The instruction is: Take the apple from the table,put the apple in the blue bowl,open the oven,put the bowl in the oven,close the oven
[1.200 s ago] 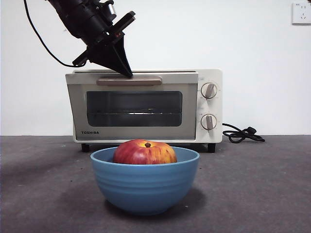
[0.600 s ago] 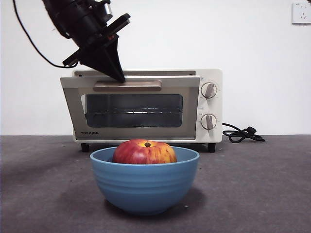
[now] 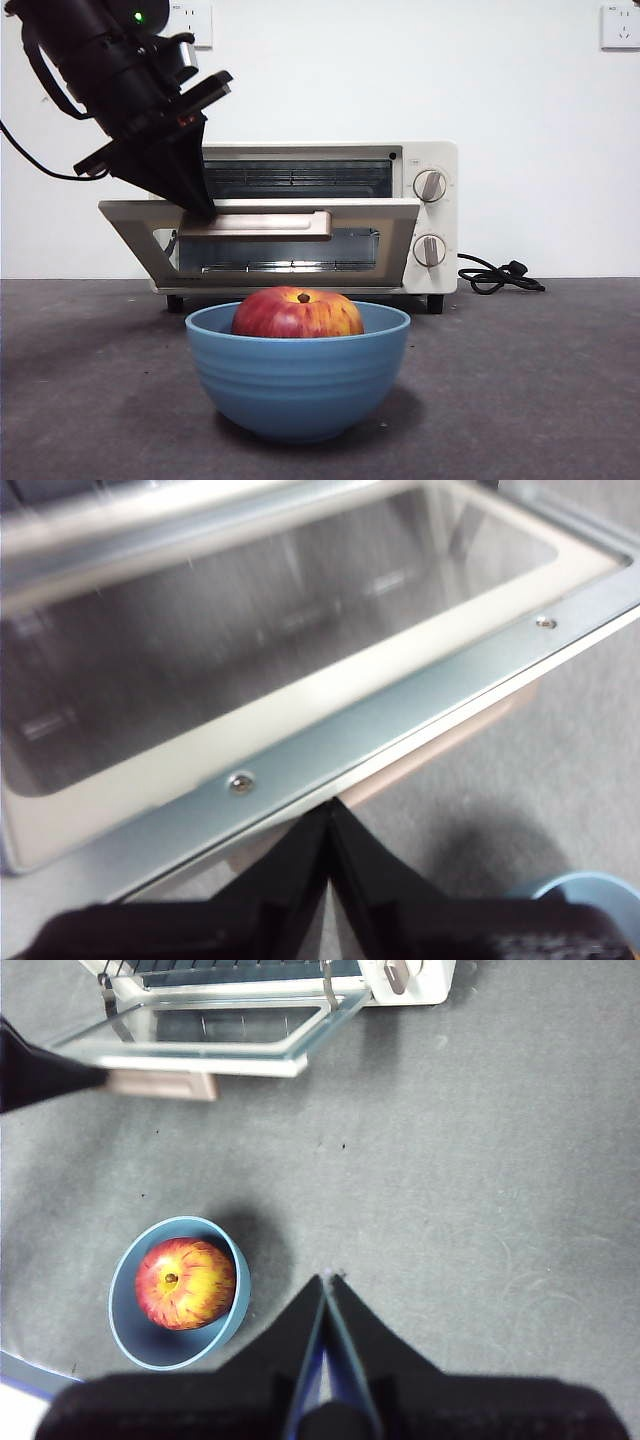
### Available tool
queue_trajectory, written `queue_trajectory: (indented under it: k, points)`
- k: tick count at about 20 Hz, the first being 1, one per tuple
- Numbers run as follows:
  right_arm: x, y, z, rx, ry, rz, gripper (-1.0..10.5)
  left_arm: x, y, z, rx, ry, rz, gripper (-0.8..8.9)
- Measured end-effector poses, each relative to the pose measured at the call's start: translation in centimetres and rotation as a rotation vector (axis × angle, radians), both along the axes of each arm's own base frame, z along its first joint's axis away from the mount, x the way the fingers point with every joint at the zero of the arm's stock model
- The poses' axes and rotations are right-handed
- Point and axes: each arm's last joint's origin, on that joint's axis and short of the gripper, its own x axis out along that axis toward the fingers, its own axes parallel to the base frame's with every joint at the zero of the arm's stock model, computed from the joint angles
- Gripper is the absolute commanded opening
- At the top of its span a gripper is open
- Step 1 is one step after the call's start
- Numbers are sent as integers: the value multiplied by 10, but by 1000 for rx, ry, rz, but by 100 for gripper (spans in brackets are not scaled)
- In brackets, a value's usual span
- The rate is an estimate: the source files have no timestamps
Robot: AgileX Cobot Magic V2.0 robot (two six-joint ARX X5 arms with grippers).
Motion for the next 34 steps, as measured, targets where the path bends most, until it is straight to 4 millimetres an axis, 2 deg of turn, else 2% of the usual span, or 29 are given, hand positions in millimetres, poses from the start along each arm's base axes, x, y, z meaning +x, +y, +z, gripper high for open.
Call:
queue_trajectory:
  k: [3, 10, 17, 19, 21, 25, 28, 30, 31, 34]
  points:
    - [0, 0, 0, -3, 1, 2, -11, -2, 0, -5, 3, 9, -3, -6]
    - [0, 0, 0, -4, 3, 2, -11, -12, 1, -33, 37, 71, -4, -6]
    - [-1, 0, -6, -28, 68, 2, -11, -21, 3, -39, 68, 137, -33, -6]
    - [4, 2, -10, -43, 109, 2, -11, -29, 6, -27, 66, 121, -44, -6]
    - [13, 6, -15, -45, 150, 16, -11, -43, 11, -5, 37, 77, -55, -6]
    - [32, 26, -28, -33, 230, 107, -4, -76, 23, 32, 15, 18, -61, -6]
    - [42, 54, -40, -43, 264, 191, 33, -105, 35, 55, 4, -20, -61, -6]
    - [46, 74, -49, -46, 292, 235, 183, -124, 42, 67, 1, -46, -66, -5]
    - [48, 82, -54, -51, 310, 247, 212, -132, 45, 71, 0, -56, -70, -5]
    - [57, 106, -74, -89, 379, 265, 225, -157, 55, 81, 3, -65, -78, -5]
